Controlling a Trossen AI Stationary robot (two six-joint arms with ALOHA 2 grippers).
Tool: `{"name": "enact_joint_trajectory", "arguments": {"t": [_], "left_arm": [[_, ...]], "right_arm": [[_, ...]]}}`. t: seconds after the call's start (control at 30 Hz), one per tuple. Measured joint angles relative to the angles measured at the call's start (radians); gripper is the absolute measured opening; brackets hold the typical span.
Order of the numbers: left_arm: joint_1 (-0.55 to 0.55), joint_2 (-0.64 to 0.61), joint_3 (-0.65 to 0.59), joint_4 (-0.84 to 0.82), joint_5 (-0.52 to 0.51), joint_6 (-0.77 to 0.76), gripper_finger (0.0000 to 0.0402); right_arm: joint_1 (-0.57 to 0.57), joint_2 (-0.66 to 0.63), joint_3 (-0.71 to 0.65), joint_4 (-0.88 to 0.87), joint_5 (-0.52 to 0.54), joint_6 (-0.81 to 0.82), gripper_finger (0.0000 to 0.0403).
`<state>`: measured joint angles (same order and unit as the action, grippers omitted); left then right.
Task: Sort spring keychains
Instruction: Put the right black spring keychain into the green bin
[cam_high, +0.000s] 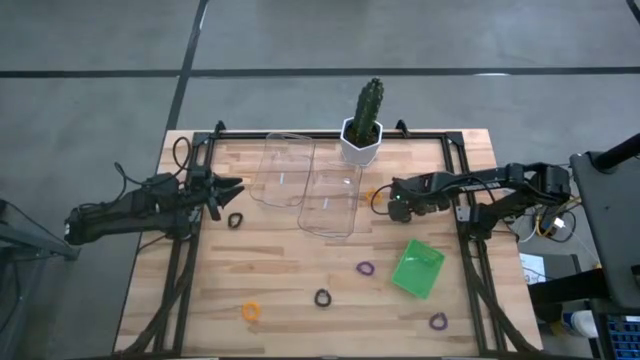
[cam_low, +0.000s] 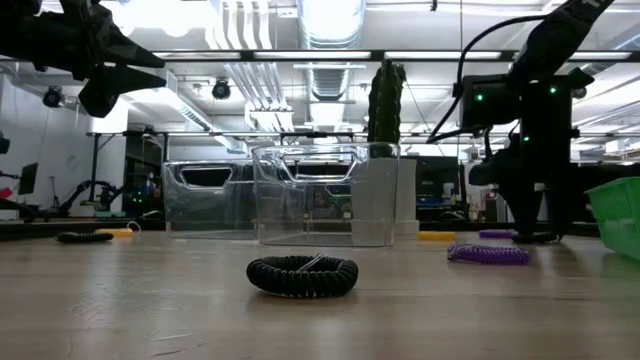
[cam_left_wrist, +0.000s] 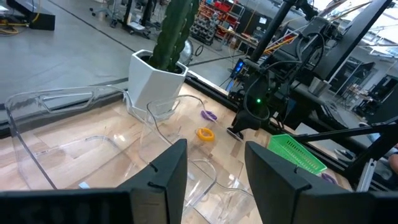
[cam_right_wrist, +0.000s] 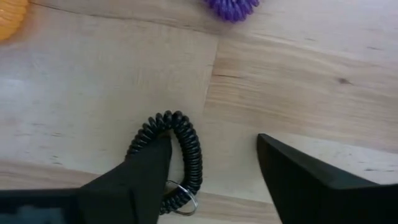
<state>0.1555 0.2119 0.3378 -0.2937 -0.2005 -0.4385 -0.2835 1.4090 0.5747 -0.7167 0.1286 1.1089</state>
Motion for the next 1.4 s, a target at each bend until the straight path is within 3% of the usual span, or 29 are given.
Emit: {"name": "enact_joint_trajectory", "arguments": {"t": [0.3,0.47,0.7,0.93,1.17,1.4], "left_arm": [[0.000,0.000,0.000,0.002,0.000,0.000,0.0153],[0.000,0.000,0.000,0.002,0.000,0.001,0.0153],[0.000,0.000,0.000,0.001,0.000,0.001,0.0153],[0.000,0.000,0.000,0.001,0.000,0.001,0.0153],[0.000,0.000,0.000,0.001,0.000,0.002,0.0153],[0.000,0.000,0.000,0.001,0.000,0.002,0.0153]], "right_arm": [[-0.001,-0.010,-0.003,-0.003,0.006,0.011,0.0074],[-0.001,-0.055,-0.008,-0.009,0.006,0.008,0.0022],[-0.001,-0.193,-0.012,-0.013,0.001,0.010,0.0015],[0.008,-0.409,0.035,0.020,-0.064,-0.059,0.0014],[0.029,-0.647,0.057,0.292,-0.261,-0.241,0.0014],[0.064,-0.787,0.057,0.457,-0.497,-0.424,0.0013]]}}
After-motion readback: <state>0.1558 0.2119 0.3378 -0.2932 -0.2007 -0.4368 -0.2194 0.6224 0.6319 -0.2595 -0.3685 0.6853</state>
